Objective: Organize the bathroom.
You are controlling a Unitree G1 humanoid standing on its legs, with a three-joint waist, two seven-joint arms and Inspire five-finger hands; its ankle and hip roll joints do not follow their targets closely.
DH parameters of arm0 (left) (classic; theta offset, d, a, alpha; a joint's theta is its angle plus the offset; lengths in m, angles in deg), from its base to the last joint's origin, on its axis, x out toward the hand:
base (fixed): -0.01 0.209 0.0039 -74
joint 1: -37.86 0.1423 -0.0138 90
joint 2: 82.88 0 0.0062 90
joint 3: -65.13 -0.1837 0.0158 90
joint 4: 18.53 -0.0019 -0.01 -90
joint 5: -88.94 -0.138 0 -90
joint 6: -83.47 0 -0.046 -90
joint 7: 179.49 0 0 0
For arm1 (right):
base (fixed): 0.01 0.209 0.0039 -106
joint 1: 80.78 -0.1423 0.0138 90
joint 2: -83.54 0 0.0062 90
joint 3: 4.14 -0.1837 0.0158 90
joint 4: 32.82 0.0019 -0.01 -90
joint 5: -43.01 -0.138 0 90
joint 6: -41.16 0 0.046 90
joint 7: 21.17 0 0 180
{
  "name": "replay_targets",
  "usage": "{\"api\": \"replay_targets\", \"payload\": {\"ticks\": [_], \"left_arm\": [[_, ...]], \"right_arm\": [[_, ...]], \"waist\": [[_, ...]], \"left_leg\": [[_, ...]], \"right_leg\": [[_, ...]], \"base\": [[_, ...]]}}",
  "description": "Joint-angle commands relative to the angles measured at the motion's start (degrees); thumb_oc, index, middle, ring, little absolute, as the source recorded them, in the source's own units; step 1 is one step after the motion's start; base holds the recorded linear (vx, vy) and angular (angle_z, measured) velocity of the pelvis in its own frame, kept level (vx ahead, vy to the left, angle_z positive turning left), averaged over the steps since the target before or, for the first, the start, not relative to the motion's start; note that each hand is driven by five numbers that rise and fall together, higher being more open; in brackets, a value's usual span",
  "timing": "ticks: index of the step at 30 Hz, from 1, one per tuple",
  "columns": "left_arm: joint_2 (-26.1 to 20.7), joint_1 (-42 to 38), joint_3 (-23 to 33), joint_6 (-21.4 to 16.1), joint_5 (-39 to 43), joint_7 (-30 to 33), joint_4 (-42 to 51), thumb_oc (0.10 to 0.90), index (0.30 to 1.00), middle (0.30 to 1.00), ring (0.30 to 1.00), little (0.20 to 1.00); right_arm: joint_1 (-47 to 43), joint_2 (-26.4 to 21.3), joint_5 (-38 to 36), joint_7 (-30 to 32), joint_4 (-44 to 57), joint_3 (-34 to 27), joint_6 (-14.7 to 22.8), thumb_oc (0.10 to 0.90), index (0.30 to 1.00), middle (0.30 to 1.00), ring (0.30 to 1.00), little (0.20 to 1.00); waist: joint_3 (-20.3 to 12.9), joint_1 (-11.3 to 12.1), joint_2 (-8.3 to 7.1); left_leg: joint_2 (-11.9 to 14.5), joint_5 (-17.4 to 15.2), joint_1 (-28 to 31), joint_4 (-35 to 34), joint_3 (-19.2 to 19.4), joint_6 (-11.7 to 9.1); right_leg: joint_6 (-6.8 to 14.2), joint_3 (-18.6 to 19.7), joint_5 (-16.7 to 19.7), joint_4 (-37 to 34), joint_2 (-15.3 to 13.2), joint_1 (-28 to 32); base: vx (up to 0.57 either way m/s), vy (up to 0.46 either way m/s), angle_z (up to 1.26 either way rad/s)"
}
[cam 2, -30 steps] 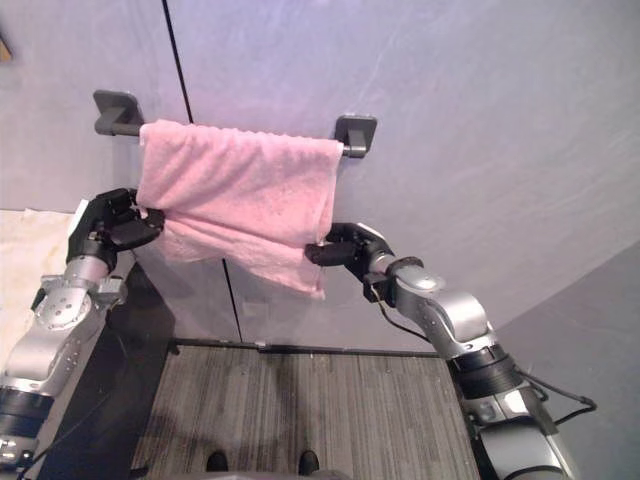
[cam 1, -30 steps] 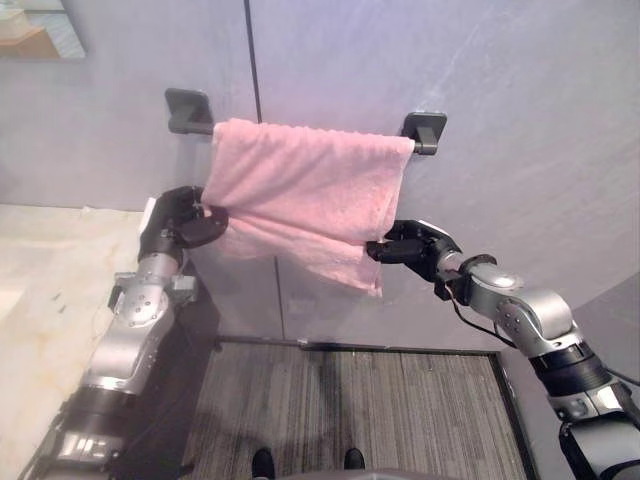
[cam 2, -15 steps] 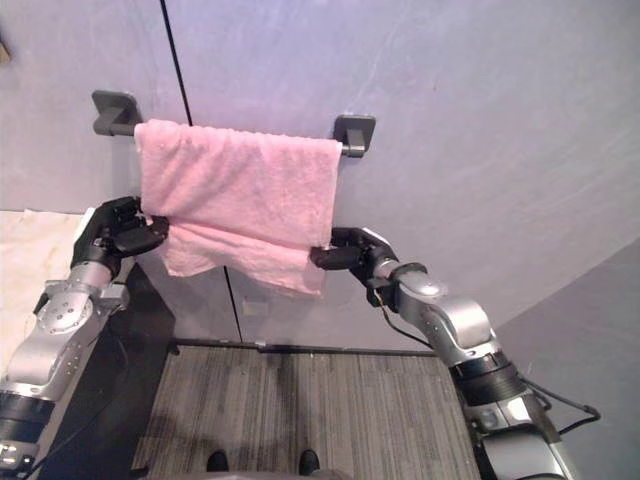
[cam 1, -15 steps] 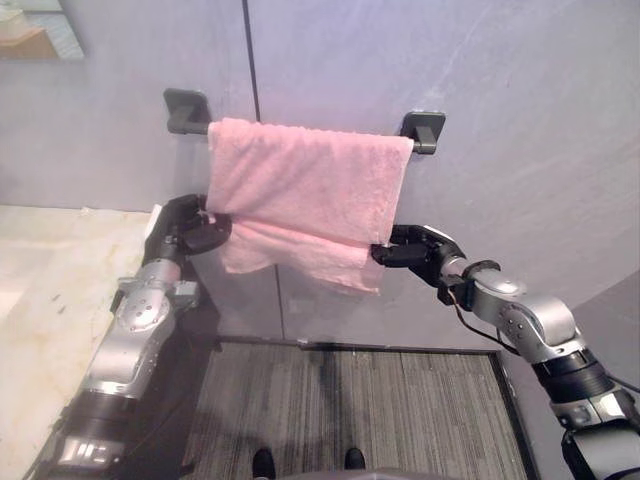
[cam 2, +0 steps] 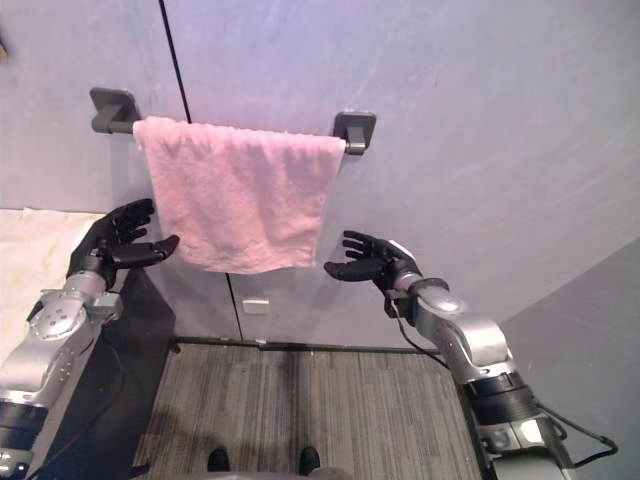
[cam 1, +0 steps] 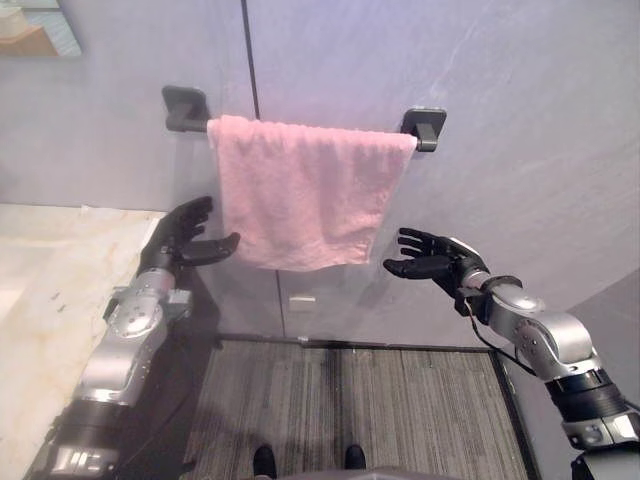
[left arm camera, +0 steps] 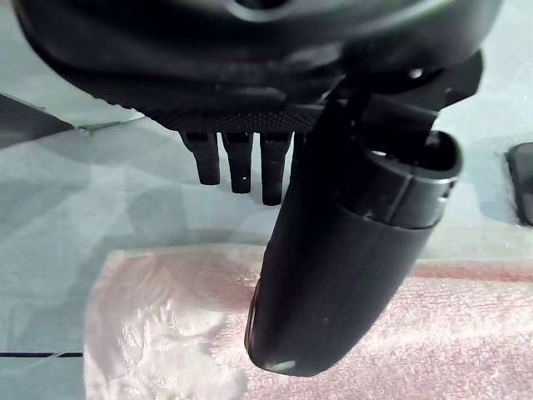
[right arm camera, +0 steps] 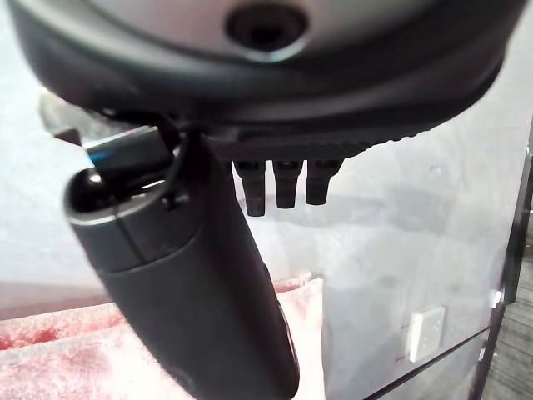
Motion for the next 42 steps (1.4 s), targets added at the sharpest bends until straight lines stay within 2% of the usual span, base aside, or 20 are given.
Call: {"api": "replay_targets", "payload": {"ticks": [1,8,12,13,16,17,19,20,24,25,29,30,34,36,37,38,39,40,41,42], "left_arm": [[-2.5,-1.4,3.9,-2.4,-0.4,-1.2,0.9,0.800,0.900,0.900,0.900,0.900],[2.7,6.1,3.1,1.4,3.2,-3.3,0.4,0.800,0.900,0.900,0.900,0.900],[7.4,13.7,2.7,-3.7,3.8,-4.6,-4.8,0.800,0.900,0.900,0.900,0.900],[8.8,15.7,2.1,-5.8,5.9,-6.1,-8.1,0.800,0.900,0.900,0.900,0.900],[9.8,17.6,1.5,-6.4,5.5,-8.1,-11.5,0.800,0.900,0.900,0.900,0.900],[10.7,18.9,0.8,-9.7,5.6,-7.7,-15.3,0.800,0.900,0.900,0.900,0.900],[11.2,19.3,0.6,-10.8,6.9,-7.8,-17.0,0.800,0.900,0.900,0.900,0.900],[12.6,19.0,-0.3,-14.2,2.8,-7.8,-25.3,0.800,0.900,0.900,0.900,0.900],[13.8,17.3,-4.4,-11.2,-1.2,-8.4,-35.9,0.800,0.900,0.900,0.900,0.900],[14.3,15.5,-6.0,-7.9,-3.4,-8.4,-42.7,0.800,0.900,0.900,0.900,0.900],[15.2,12.5,-9.3,-5.3,-8.9,-7.9,-56.2,0.800,0.900,0.900,0.900,0.900],[15.8,12.2,-10.5,-2.6,-11.5,-7.5,-61.5,0.800,0.900,0.900,0.900,0.900],[16.4,12.4,-13.1,-3.1,-10.9,-4.4,-66.0,0.800,0.900,0.900,0.900,0.900],[17.2,10.6,-13.5,-5.8,-13.6,-2.4,-67.2,0.800,0.900,0.900,0.900,0.900],[17.2,10.6,-13.5,-5.8,-13.6,-2.4,-67.2,0.800,0.900,0.900,0.900,0.900],[17.8,9.2,-14.5,-8.2,-17.5,-1.2,-68.1,0.800,0.900,0.900,0.900,0.900],[17.9,9.1,-14.5,-8.3,-17.7,-1.2,-68.2,0.800,0.900,0.900,0.900,0.900],[17.9,9.0,-15.5,-9.9,-20.5,0.6,-67.9,0.800,0.900,0.900,0.900,0.900],[17.9,9.0,-15.5,-9.9,-20.5,0.6,-67.9,0.800,0.900,0.900,0.900,0.900],[17.3,8.8,-15.8,-11.0,-22.4,1.0,-67.7,0.800,0.900,0.900,0.900,0.900]], "right_arm": [[-3.8,-0.8,3.8,0.8,1.5,-4.4,7.0,0.800,0.900,0.900,0.900,0.900],[4.5,0.3,14.4,-3.0,0.7,-5.5,9.4,0.800,0.900,0.900,0.900,0.900],[13.2,3.2,20.8,-4.1,-3.0,-4.0,12.9,0.800,0.900,0.900,0.900,0.900],[15.5,4.4,23.3,-4.0,-6.5,-2.9,15.7,0.800,0.900,0.900,0.900,0.900],[17.3,5.8,27.0,-2.8,-10.3,-1.7,17.8,0.800,0.900,0.900,0.900,0.900],[18.7,6.6,29.1,-1.9,-13.4,-0.5,20.1,0.800,0.900,0.900,0.900,0.900],[19.2,7.0,30.6,-1.1,-15.1,0.2,20.0,0.800,0.900,0.900,0.900,0.900],[19.6,8.3,33.7,-0.5,-23.6,3.7,21.2,0.800,0.900,0.900,0.900,0.900],[18.2,9.3,35.0,-0.7,-36.8,9.4,20.8,0.800,0.900,0.900,0.900,0.900],[17.0,10.4,35.0,-1.4,-44.4,12.1,20.7,0.800,0.900,0.900,0.900,0.900],[14.1,12.9,37.6,-3.5,-56.5,15.8,22.1,0.800,0.900,0.900,0.900,0.900],[13.0,14.1,39.1,-4.2,-61.2,17.2,22.4,0.800,0.900,0.900,0.900,0.900],[10.0,15.9,38.1,-2.9,-67.7,19.0,23.2,0.800,0.900,0.900,0.900,0.900],[8.1,16.5,35.4,-3.2,-68.9,18.9,24.7,0.800,0.900,0.900,0.900,0.900],[8.0,16.5,35.4,-3.2,-69.0,18.9,24.7,0.800,0.900,0.900,0.900,0.900],[6.8,17.0,34.7,-7.1,-69.4,19.1,24.1,0.800,0.900,0.900,0.900,0.900],[6.7,17.0,34.9,-7.6,-69.5,19.2,24.0,0.800,0.900,0.900,0.900,0.900],[5.8,16.8,37.9,-9.6,-69.8,19.8,26.6,0.800,0.900,0.900,0.900,0.900],[5.8,16.8,37.9,-9.6,-69.9,19.7,26.7,0.800,0.900,0.900,0.900,0.900],[5.5,15.9,38.0,-9.9,-68.7,20.6,27.2,0.800,0.900,0.900,0.900,0.900]], "waist": [[-5.0,-0.1,2.11],[-4.6,0.3,2.42],[-4.0,0.4,2.42],[-3.6,0.4,2.25],[-3.3,0.5,2.19],[-3.1,0.5,2.17],[-3.0,0.6,2.18],[-2.3,0.8,2.18],[-1.3,1.8,2.34],[-0.7,2.3,2.46],[0.2,3.0,2.79],[0.7,3.5,3.13],[2.1,4.9,4.08],[4.3,4.6,4.84],[4.2,4.6,4.86],[5.1,4.2,4.14],[5.2,4.2,4.17],[5.5,4.8,3.23],[5.5,4.7,3.27],[5.5,4.7,2.71]], "left_leg": [[6.2,-1.2,3.2,0.1,3.3,-2.3],[5.9,-1.3,3.0,0.1,2.7,-2.0],[5.7,-1.4,3.2,0.1,2.7,-1.6],[5.6,-1.4,3.3,0.1,2.7,-1.4],[5.5,-1.5,3.3,0.1,2.6,-1.3],[5.4,-1.5,3.3,0.1,2.6,-1.2],[5.3,-1.5,3.2,0.1,2.5,-1.2],[5.2,-1.7,3.4,0.1,2.4,-1.0],[5.1,-1.7,2.8,0.8,1.6,-1.1],[5.0,-1.9,2.0,2.2,0.9,-1.2],[5.2,-2.2,0.7,5.2,0.0,-1.2],[5.7,-1.5,0.1,6.8,-0.8,-1.4],[6.9,1.7,-1.7,5.6,-2.7,-1.9],[8.9,5.8,-5.4,8.0,4.6,-4.0],[8.9,5.9,-5.6,8.0,4.6,-4.0],[10.1,2.9,-5.5,14.7,12.2,-5.0],[10.2,2.4,-5.7,15.8,12.1,-5.0],[9.6,1.8,-5.8,23.7,11.0,-5.7],[9.7,1.8,-5.9,23.8,10.9,-5.8],[8.2,0.8,-4.6,30.2,9.3,-5.7]], "right_leg": [[3.9,2.4,-0.8,0.2,-0.7,-2.9],[3.7,2.1,-0.8,0.2,-0.7,-3.0],[3.5,2.0,-0.7,0.2,-0.6,-2.8],[3.5,1.9,-0.6,0.2,-0.6,-2.7],[3.4,1.8,-0.5,0.2,-0.6,-2.7],[3.4,1.5,-0.4,0.2,-0.6,-2.7],[3.4,1.4,-0.4,0.2,-0.6,-2.7],[3.4,0.8,-0.5,0.6,-0.7,-2.7],[3.2,-0.3,-0.8,1.4,-0.9,-2.9],[3.0,-1.1,-1.0,2.0,-1.0,-3.0],[2.5,-2.2,-1.7,3.6,-1.1,-3.1],[1.9,-2.7,-2.8,5.2,-0.9,-2.9],[0.8,-4.2,-4.2,6.6,0.4,-3.2],[0.3,-8.5,-4.0,4.9,0.5,-3.0],[0.3,-8.6,-3.9,4.8,0.6,-3.1],[-0.1,-13.3,-3.8,3.5,-1.0,-2.3],[-0.1,-13.5,-3.8,3.5,-0.9,-2.2],[-1.0,-16.1,-3.0,4.2,-1.5,-3.6],[-1.1,-16.1,-3.0,4.2,-1.5,-3.6],[-1.5,-16.3,-2.3,4.8,-1.4,-5.9]], "base": [[-0.04,0.006,0.00],[-0.06,0.017,-0.01],[-0.07,0.021,-0.01],[-0.05,-0.001,-0.03],[-0.03,-0.003,0.00],[-0.04,-0.008,0.00],[-0.05,-0.009,0.00],[-0.07,-0.019,0.01],[-0.08,-0.044,0.05],[-0.12,-0.085,0.09],[-0.04,-0.107,0.15],[0.04,-0.114,0.11],[-0.01,-0.189,0.18],[-0.24,-0.174,0.44],[-0.24,-0.204,1.25],[-0.12,-0.132,1.24],[-0.27,-0.213,1.30],[-0.16,-0.086,1.05],[-0.26,-0.146,1.19],[-0.23,-0.124,1.12]]}}
